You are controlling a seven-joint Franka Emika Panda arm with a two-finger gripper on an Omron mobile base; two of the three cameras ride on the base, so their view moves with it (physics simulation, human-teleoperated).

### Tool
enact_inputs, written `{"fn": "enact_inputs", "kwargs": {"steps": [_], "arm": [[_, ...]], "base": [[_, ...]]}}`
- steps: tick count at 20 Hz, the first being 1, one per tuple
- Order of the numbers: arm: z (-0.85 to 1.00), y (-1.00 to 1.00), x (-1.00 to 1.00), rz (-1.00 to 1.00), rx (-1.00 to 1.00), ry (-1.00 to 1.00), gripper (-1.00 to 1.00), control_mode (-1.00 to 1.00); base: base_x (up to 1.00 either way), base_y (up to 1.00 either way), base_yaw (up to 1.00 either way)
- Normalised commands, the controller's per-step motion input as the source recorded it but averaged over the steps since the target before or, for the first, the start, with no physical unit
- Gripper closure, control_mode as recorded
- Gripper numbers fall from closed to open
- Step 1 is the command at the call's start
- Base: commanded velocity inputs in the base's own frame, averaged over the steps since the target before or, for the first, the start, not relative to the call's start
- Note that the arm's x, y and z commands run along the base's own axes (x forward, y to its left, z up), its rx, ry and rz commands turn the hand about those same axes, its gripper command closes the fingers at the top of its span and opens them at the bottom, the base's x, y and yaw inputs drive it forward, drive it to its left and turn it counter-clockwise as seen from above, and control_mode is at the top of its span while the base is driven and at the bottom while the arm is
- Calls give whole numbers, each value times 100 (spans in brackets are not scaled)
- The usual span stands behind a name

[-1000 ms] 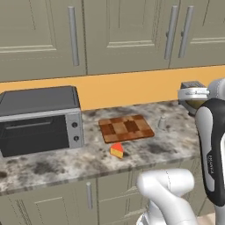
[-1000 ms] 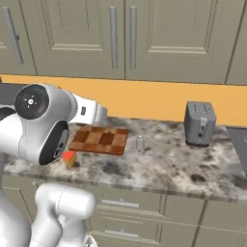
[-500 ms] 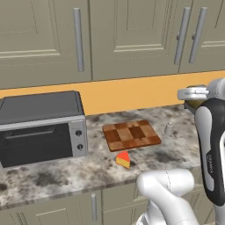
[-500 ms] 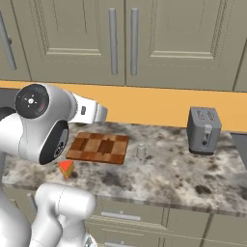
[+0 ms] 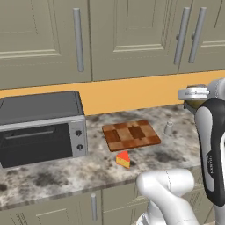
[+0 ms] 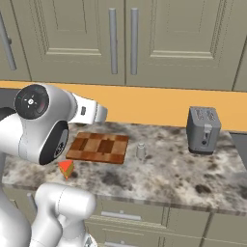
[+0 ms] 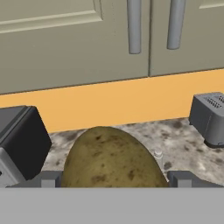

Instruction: Retrieve the reheated potato from the microwave, then place the potato, cheese, and condiment on the cutting board.

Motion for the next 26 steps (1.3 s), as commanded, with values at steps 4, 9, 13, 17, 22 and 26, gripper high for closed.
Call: {"fn": "enact_inputs", "kwargs": {"steps": [4,9,13,17,22,26], "arm": [[0,0,0,0,0,0,100,100],[0,0,0,0,0,0,100,100],[0,0,0,0,0,0,100,100],[0,0,0,0,0,0,100,-100],[0,0,0,0,0,0,100,-100],[0,0,0,0,0,0,100,-100]], "base": [[0,0,0],[0,0,0],[0,0,0],[0,0,0],[0,0,0],[0,0,0]]}}
